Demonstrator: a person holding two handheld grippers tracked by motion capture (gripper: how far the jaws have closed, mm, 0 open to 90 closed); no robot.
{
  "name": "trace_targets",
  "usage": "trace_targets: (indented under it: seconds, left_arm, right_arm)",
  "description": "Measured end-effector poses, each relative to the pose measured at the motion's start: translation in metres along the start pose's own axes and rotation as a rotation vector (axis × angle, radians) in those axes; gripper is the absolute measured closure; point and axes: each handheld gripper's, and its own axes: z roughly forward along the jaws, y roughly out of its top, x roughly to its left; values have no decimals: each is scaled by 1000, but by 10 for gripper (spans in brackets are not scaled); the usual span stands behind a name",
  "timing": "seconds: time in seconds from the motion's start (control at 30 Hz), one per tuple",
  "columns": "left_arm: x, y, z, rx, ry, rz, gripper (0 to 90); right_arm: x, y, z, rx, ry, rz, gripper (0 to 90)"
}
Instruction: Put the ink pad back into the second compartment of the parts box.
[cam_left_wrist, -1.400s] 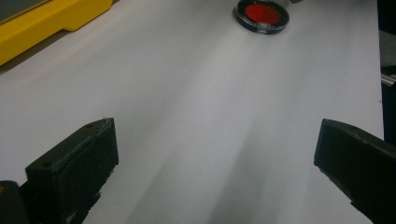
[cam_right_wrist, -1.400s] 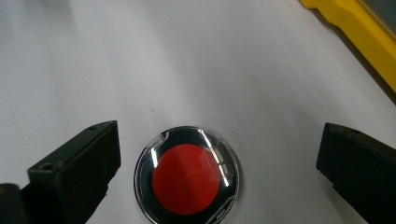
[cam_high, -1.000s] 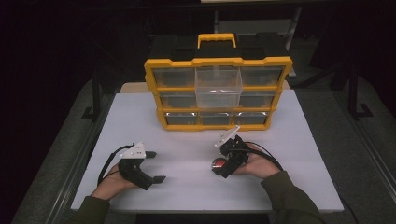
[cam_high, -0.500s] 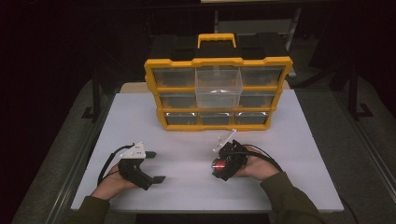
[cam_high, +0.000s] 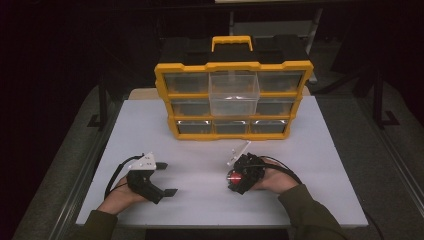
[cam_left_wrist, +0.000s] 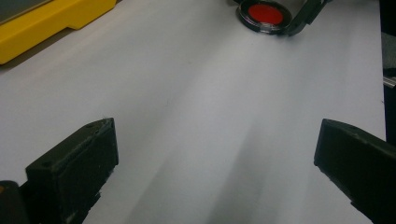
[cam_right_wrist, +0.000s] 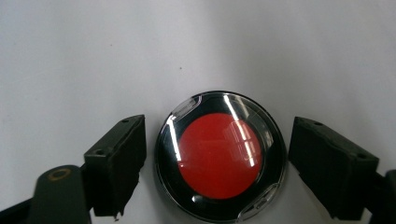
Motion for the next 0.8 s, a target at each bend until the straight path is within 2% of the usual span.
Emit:
trace_targets:
  seconds: [0.17, 0.43, 0.8]
  left_arm:
    - [0, 0, 0, 0, 0, 0, 0]
    - [0, 0, 0, -1, 0, -1, 0]
    - [-2, -3, 1, -9, 2, 4, 0]
  right_arm:
    - [0, 0, -1, -5, 5, -13, 227]
    - [-1, -2, -2, -15, 4, -4, 280]
    - [-2, -3, -2, -25, 7, 6, 288]
